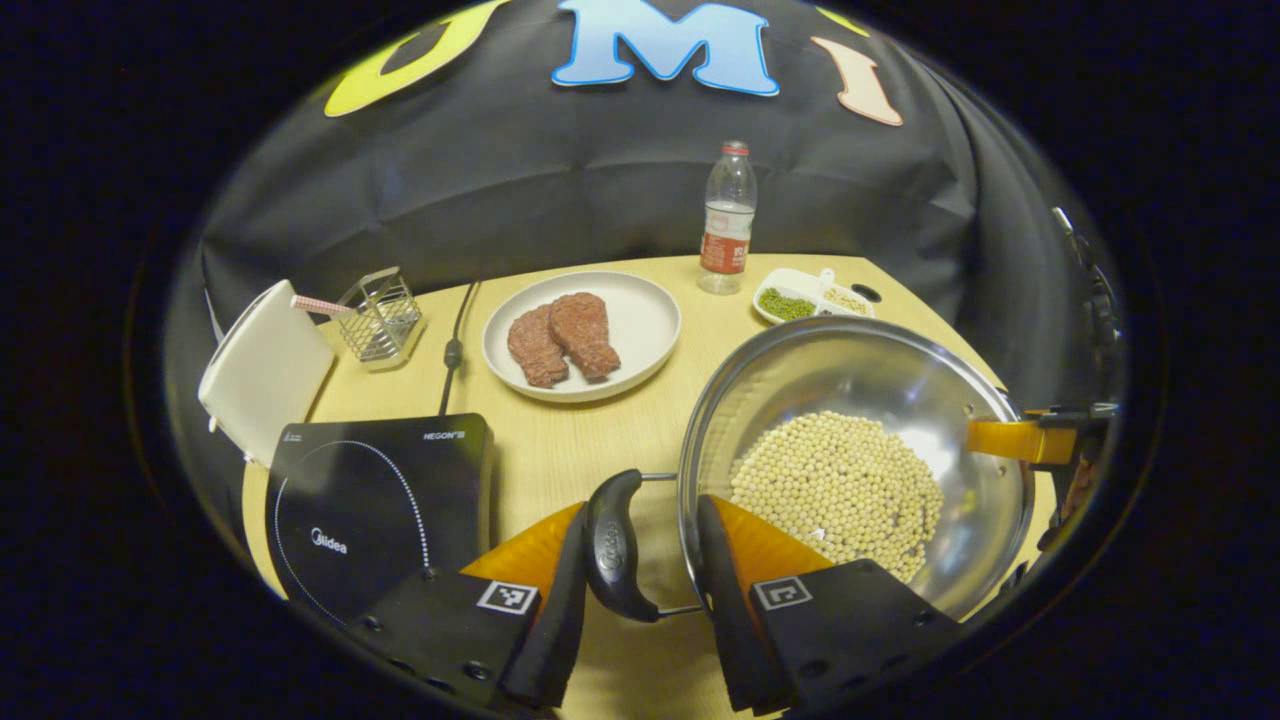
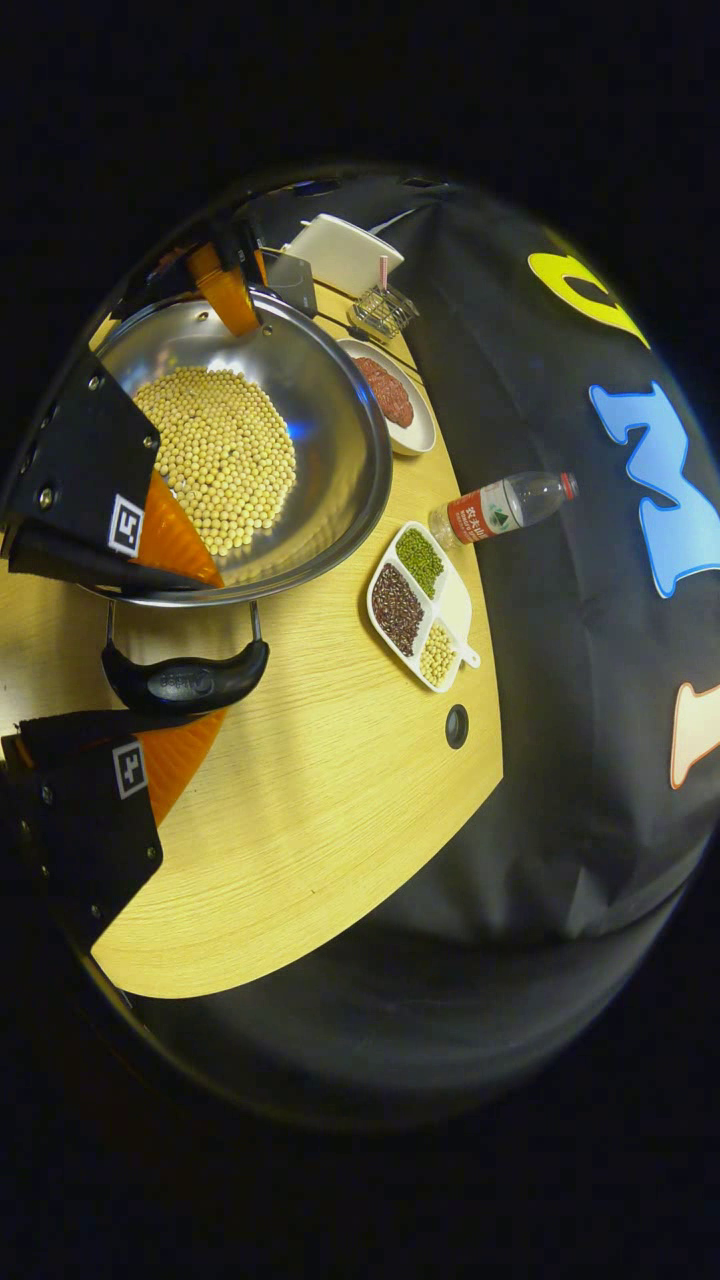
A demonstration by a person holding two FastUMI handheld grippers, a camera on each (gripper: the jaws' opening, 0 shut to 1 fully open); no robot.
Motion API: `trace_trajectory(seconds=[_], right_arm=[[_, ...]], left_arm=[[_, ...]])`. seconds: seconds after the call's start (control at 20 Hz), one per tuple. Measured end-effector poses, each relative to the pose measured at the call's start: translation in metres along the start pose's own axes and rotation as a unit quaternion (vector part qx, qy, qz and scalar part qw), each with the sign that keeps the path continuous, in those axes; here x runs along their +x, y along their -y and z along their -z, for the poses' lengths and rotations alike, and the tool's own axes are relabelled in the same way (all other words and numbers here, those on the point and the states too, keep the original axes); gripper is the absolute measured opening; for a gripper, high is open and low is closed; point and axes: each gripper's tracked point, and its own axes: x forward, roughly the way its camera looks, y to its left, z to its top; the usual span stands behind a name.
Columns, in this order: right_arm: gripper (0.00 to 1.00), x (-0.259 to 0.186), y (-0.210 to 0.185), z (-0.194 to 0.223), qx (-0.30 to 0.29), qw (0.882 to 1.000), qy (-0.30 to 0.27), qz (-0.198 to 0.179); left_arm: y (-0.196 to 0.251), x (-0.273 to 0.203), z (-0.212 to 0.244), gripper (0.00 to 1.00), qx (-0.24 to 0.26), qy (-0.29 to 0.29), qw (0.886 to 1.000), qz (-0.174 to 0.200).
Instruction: First push the handle of the pot to place it horizontally, then grasp the pot with both hands and set it on the induction cooktop.
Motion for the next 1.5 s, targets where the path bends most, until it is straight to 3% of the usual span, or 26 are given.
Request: trace_trajectory(seconds=[0.35,0.65,0.9,1.5], right_arm=[[0.52,-0.035,-0.021,0.000,-0.004,1.000,0.007,0.001],[0.52,-0.063,-0.049,-0.003,-0.003,1.000,0.018,-0.004],[0.52,-0.086,-0.079,-0.004,-0.004,1.000,0.026,-0.006],[0.52,-0.101,-0.162,0.011,-0.008,1.000,0.022,-0.006]], left_arm=[[-0.016,-0.035,-0.005,0.67,-0.006,0.008,1.000,0.002],[-0.041,-0.071,-0.014,0.60,-0.010,0.020,1.000,0.000],[-0.071,-0.098,-0.017,0.67,-0.015,0.029,0.999,-0.001],[-0.157,-0.127,-0.001,0.60,-0.020,0.026,0.999,0.001]])
